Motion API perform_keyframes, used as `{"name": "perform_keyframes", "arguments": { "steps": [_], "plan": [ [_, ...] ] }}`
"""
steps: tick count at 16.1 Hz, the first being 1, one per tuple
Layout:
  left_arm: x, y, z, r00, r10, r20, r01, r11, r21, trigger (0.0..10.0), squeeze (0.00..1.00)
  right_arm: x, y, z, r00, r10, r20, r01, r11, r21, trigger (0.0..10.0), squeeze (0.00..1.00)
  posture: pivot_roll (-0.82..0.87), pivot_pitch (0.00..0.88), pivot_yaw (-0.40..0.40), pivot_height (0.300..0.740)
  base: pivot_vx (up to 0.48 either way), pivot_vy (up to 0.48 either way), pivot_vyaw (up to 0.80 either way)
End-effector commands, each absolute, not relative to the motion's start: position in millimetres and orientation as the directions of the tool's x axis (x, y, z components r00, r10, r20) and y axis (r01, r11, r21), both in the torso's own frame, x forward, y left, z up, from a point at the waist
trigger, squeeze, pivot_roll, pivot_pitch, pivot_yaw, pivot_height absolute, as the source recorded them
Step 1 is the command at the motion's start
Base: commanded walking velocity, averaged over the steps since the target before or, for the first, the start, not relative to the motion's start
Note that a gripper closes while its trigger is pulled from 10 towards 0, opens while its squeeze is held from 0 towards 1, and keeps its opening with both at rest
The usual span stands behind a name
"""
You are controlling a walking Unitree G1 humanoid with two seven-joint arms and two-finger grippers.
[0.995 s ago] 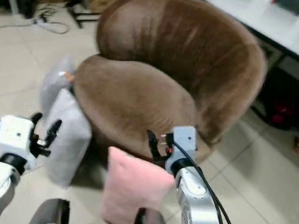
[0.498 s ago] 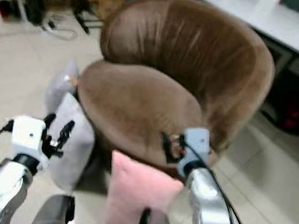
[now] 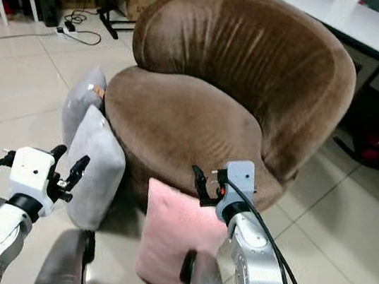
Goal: Move the pillow to the sofa from floor
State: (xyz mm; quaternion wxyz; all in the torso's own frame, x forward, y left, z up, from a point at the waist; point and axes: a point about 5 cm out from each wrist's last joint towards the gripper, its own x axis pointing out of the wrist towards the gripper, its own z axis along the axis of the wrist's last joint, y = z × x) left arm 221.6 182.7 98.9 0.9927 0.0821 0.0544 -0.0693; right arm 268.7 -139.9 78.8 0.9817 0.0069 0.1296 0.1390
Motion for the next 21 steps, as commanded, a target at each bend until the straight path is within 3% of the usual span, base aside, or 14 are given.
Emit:
{"name": "perform_keyframes", "arguments": {
  "steps": [1, 7, 10, 11, 12, 14, 17, 21],
  "plan": [
    [224.1, 180.4, 100.0, 0.981, -0.151, -0.121, 0.168, 0.975, 0.144, 10.0, 0.00, 271.1, -143.4, 79.4, 0.928, 0.269, -0.259, -0.263, 0.963, 0.056, 10.0, 0.00, -0.01, 0.000, -0.073, 0.502, 0.000, 0.000, 0.00],
    [225.4, 178.0, 101.4, 0.980, -0.164, -0.115, 0.177, 0.977, 0.121, 10.0, 0.00, 270.3, -139.7, 77.3, 0.923, 0.283, -0.262, -0.276, 0.959, 0.064, 10.0, 0.00, 0.00, 0.000, -0.074, 0.442, 0.000, 0.000, 0.00],
    [225.6, 179.0, 101.2, 0.979, -0.165, -0.117, 0.179, 0.976, 0.124, 10.0, 0.00, 272.4, -137.1, 79.0, 0.923, 0.297, -0.245, -0.284, 0.955, 0.086, 10.0, 0.00, 0.00, 0.000, -0.073, 0.432, 0.000, 0.000, 0.00],
    [225.9, 179.3, 101.2, 0.979, -0.166, -0.118, 0.181, 0.975, 0.125, 10.0, 0.00, 274.0, -137.6, 79.9, 0.928, 0.290, -0.235, -0.283, 0.957, 0.064, 10.0, 1.00, 0.00, 0.000, -0.073, 0.432, 0.000, 0.000, 0.00],
    [226.4, 179.6, 101.5, 0.979, -0.168, -0.118, 0.183, 0.975, 0.127, 10.0, 0.00, 276.7, -139.3, 82.7, 0.937, 0.280, -0.207, -0.286, 0.958, 0.001, 10.0, 1.00, 0.00, 0.000, -0.071, 0.432, 0.000, 0.000, 0.00],
    [227.7, 180.3, 102.6, 0.978, -0.173, -0.116, 0.188, 0.974, 0.130, 10.0, 0.00, 279.6, -134.8, 91.2, 0.928, 0.351, -0.124, -0.344, 0.936, 0.076, 10.0, 1.00, 0.00, 0.000, -0.067, 0.432, 0.000, 0.000, 0.00],
    [230.6, 179.5, 103.0, 0.969, -0.216, -0.123, 0.232, 0.962, 0.141, 10.0, 0.00, 290.9, -133.1, 88.8, 0.919, 0.358, -0.166, -0.370, 0.928, -0.047, 10.0, 1.00, -0.01, 0.000, -0.059, 0.432, 0.000, 0.000, 0.00],
    [238.3, 169.5, 103.0, 0.932, -0.338, -0.134, 0.355, 0.924, 0.141, 10.0, 0.00, 307.7, -127.5, 86.1, 0.865, 0.468, -0.184, -0.495, 0.856, -0.149, 10.0, 1.00, -0.03, 0.000, -0.023, 0.432, 0.000, 0.000, 0.00]
  ]
}}
